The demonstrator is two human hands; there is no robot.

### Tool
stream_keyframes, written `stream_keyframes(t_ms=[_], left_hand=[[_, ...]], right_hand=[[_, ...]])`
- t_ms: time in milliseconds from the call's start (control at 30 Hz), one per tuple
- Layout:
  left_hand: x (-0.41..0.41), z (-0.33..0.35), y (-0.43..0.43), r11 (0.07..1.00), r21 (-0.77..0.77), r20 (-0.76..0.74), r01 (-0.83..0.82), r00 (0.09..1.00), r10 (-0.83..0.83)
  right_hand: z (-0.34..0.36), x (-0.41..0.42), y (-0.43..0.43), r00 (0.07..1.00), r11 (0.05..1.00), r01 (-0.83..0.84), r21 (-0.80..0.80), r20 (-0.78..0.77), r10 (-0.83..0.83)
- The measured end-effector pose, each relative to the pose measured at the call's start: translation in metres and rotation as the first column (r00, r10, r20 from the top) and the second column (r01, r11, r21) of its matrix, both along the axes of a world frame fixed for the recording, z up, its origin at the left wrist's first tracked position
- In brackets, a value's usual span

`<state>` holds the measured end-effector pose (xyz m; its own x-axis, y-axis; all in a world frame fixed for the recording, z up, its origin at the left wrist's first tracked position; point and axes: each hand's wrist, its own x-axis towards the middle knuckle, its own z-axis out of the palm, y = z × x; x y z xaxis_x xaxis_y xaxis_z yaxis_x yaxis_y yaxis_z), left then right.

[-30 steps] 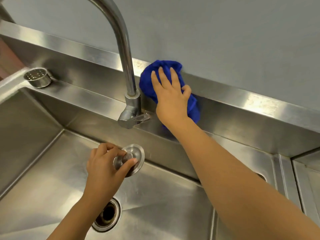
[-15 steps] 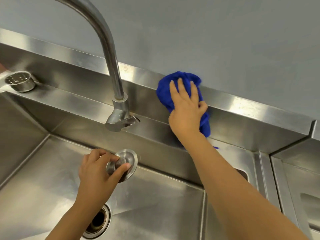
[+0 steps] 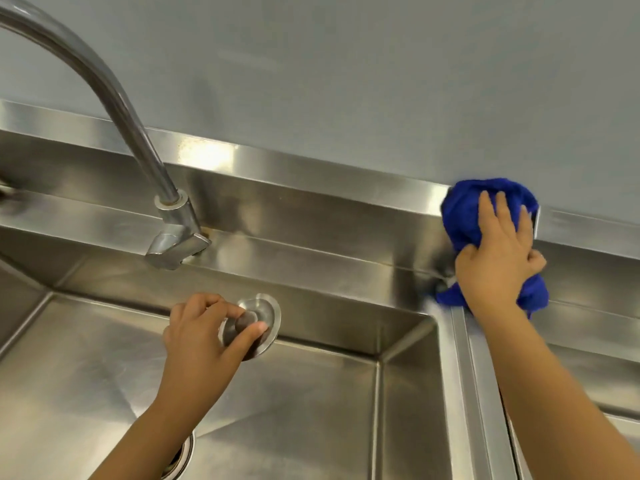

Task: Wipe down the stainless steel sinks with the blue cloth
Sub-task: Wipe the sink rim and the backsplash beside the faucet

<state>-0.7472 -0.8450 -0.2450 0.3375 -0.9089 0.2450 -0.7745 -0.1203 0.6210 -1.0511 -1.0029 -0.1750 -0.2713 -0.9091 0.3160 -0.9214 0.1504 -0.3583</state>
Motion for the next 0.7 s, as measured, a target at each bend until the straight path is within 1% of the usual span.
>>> stream_keyframes(t_ms=[33,67,133,200,267,333,400,467,567,600,633,700], left_hand=[[-0.005,0.001,-0.001,1.0,0.001,-0.003,0.004,1.0,-0.004],[-0.009,0.002,-0.002,1.0,0.005,-0.003,0.009,1.0,-0.009],[-0.019,0.006,-0.006,1.0,0.014,0.005,0.026,1.0,-0.026],[-0.027,0.009,-0.011,0.999,0.014,0.012,0.05,0.999,-0.05],[-0.033,0.012,-0.015,0.998,0.007,0.018,0.07,0.997,-0.07],[-0.039,0.016,-0.019,0.997,0.003,0.026,0.073,0.997,-0.073],[-0.042,0.018,-0.02,0.997,0.007,0.033,0.076,0.997,-0.076],[-0.042,0.015,-0.02,0.997,0.006,0.047,0.082,0.996,-0.082],[-0.043,0.012,-0.018,0.996,-0.003,0.064,0.088,0.994,-0.088],[-0.045,0.011,-0.017,0.996,-0.001,0.063,0.092,0.994,-0.092],[-0.048,0.012,-0.017,0.995,0.002,0.058,0.097,0.994,-0.097],[-0.055,0.014,-0.017,0.995,0.018,0.044,0.101,0.994,-0.102]], right_hand=[[0.0,0.004,0.0,1.0,1.0,0.018,0.006,0.009,-0.018],[-0.001,0.013,0.001,1.0,1.0,0.001,0.012,0.011,-0.002],[-0.004,0.032,0.003,0.991,0.991,-0.131,0.025,-0.036,0.132],[-0.009,0.04,0.003,0.954,0.959,-0.28,0.049,-0.098,0.284],[-0.01,0.031,0.001,0.93,0.937,-0.347,0.047,-0.115,0.35],[-0.012,0.008,0.002,0.944,0.95,-0.312,0.015,-0.111,0.312],[-0.016,-0.019,0.005,0.98,0.983,-0.186,-0.014,-0.074,0.184],[-0.019,-0.04,0.008,0.997,0.997,-0.066,-0.033,-0.04,0.065],[-0.018,-0.038,0.005,0.999,0.998,0.027,-0.05,0.028,-0.026],[-0.018,-0.03,0.005,0.999,0.998,0.039,-0.049,0.032,-0.037],[-0.02,-0.02,0.006,1.0,0.999,0.015,-0.05,0.017,-0.014],[-0.028,0.003,0.011,0.988,0.988,-0.151,-0.046,-0.053,0.148]])
